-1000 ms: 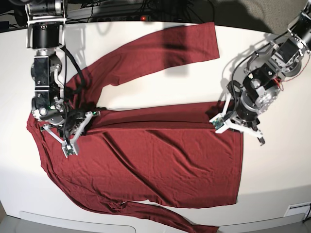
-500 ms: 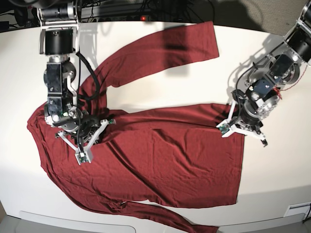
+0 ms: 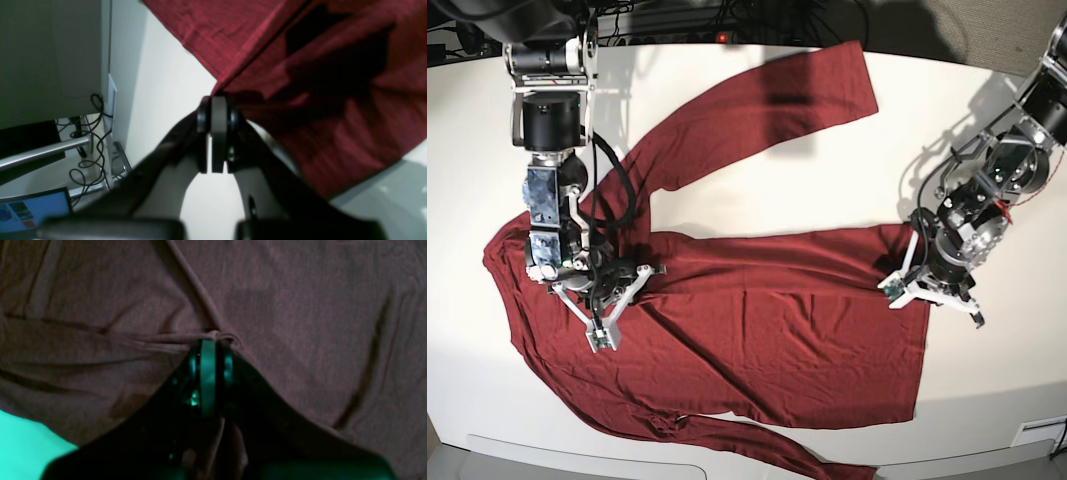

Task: Fold the T-shirt properly
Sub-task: 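Drag the held shirt toward its hem with both grippers, rotating it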

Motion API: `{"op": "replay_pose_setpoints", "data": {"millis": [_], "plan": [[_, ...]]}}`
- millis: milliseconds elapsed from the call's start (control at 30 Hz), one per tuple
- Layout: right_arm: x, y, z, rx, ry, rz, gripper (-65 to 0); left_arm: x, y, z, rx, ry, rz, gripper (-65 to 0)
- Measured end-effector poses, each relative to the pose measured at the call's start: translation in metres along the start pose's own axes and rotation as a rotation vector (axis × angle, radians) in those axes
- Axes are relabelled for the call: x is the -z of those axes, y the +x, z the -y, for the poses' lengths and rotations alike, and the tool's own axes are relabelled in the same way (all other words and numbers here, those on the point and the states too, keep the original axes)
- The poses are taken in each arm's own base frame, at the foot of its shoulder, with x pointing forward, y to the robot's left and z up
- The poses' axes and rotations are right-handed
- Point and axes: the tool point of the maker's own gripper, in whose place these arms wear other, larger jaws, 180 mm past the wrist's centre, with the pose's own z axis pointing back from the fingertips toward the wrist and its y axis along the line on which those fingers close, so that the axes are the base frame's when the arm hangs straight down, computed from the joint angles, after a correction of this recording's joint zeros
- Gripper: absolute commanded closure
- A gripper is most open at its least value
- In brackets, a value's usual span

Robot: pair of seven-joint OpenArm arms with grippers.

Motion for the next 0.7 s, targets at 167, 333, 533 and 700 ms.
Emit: {"op": "replay_pose_setpoints", "data": {"millis": [167,333,533,700], "plan": [[0.0,0.0,-0.002,-0.01,0.011,-0.003,0.0,0.003,-0.008,0.002,0.001,-0.006,-0.023,0.0],[0.0,0.001,-0.002,-0.009,0.012,0.006,0.0,0.008,-0.023,0.006,0.004,-0.017,-0.056,0.0],[0.0,0.002,-0.002,-0.01,0.012,0.009,0.0,0.011,-0.026,0.009,0.002,-0.022,-0.057,0.0],[0.0,0.004,-0.002,-0.01,0.012,0.023,0.0,0.011,-0.021,0.009,0.002,-0.022,-0.027,0.0]]}}
